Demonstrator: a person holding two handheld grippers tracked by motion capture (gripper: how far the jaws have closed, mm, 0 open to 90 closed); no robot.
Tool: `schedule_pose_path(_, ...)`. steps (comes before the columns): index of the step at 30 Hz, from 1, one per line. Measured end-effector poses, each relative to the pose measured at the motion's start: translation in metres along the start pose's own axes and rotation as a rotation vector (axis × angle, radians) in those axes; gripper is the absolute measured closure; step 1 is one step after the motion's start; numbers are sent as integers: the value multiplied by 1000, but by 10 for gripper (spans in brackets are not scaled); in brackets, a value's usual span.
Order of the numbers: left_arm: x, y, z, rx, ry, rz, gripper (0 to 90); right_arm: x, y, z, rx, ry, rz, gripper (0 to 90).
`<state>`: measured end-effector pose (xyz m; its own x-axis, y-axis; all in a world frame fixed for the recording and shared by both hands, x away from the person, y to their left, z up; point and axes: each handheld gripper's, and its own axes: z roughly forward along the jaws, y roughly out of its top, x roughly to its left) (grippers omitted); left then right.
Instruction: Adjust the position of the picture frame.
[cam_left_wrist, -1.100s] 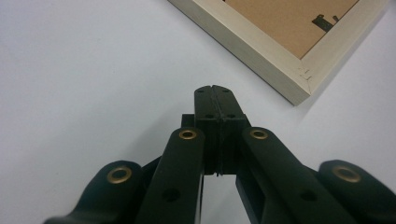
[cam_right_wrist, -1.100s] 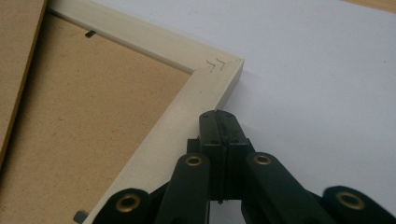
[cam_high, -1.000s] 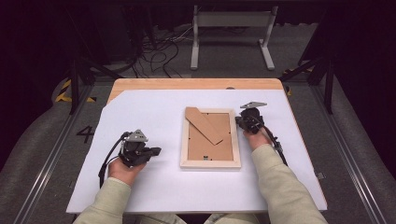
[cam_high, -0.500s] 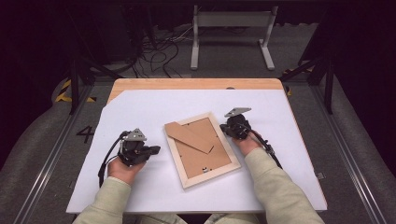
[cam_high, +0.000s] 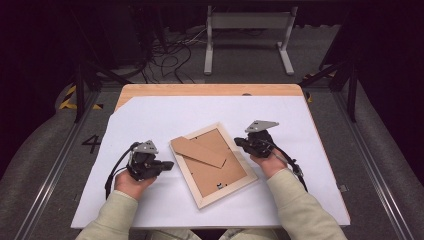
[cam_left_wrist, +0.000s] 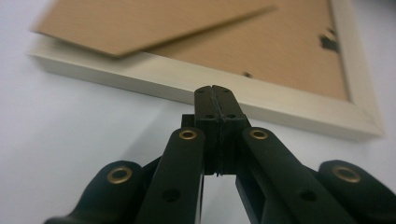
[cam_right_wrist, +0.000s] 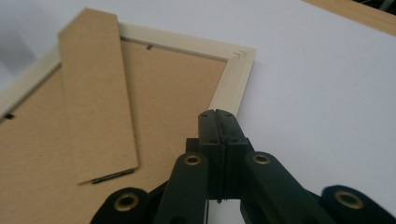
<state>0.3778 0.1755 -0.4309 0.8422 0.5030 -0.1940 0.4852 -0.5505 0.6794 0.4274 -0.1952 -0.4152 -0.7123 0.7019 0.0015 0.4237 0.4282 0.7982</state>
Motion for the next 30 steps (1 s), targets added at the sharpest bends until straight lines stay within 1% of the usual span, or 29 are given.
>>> schedule_pose_path(1,-5,1,1,22,-15,32,894,-1,-2,-5,-11,7,12,900)
schedule_pose_path(2,-9,2,2,44,-29,55,895,-1,-3,-8,-17,11,17,900)
schedule_pose_path(3,-14,3,4,60,-45,64,895,-2,-4,-11,-18,11,15,900)
schedule_pose_path(4,-16,6,6,82,-65,83,894,-3,-4,-14,-23,11,19,900)
schedule_pose_path(5,-20,8,8,108,-79,96,895,-5,-4,-17,-30,13,28,900)
schedule_pose_path(6,-23,9,10,122,-92,106,895,-6,-4,-19,-38,18,36,900)
schedule_pose_path(7,-25,11,13,147,-109,128,895,-6,-4,-20,-41,19,37,900)
schedule_pose_path(8,-27,11,16,164,-118,146,895,-6,-4,-23,-46,20,35,899)
schedule_pose_path(9,-29,11,18,175,-127,156,895,-6,-4,-25,-49,20,33,897)
schedule_pose_path(10,-31,12,21,196,-133,182,895,-6,-4,-26,-53,19,32,896)
schedule_pose_path(11,-33,12,23,217,-134,195,896,-6,-4,-28,-58,18,36,895)
schedule_pose_path(13,-38,14,27,240,-150,223,896,-8,-3,-32,-77,12,41,895)
schedule_pose_path(16,-41,14,32,275,-171,242,897,-9,-3,-37,-95,2,47,896)
schedule_pose_path(17,-41,14,36,300,-182,246,897,-9,-3,-38,-100,-2,46,897)
schedule_pose_path(18,-41,14,36,300,-182,246,896,-9,-3,-38,-100,-2,46,897)
schedule_pose_path(19,-42,14,38,309,-177,256,896,-10,-3,-41,-109,-4,48,897)
schedule_pose_path(20,-43,14,39,317,-185,261,897,-10,-3,-43,-112,-9,44,897)
schedule_pose_path(21,-45,14,41,314,-191,274,896,-11,-3,-44,-117,-9,47,897)
schedule_pose_path(22,-46,15,43,314,-195,278,896,-11,-3,-46,-122,-14,48,897)
schedule_pose_path(23,-48,16,44,329,-191,288,896,-12,-4,-47,-124,-16,48,897)
schedule_pose_path(24,-48,17,44,326,-196,290,896,-13,-4,-49,-128,-19,53,897)
schedule_pose_path(25,-49,17,45,323,-191,291,896,-14,-4,-50,-130,-23,60,897)
schedule_pose_path(26,-48,17,45,323,-201,287,896,-15,-5,-51,-133,-25,59,897)
schedule_pose_path(27,-48,17,46,319,-201,288,896,-16,-5,-52,-136,-29,64,897)
schedule_pose_path(30,-52,20,51,306,-199,303,896,-19,-6,-57,-145,-39,71,897)
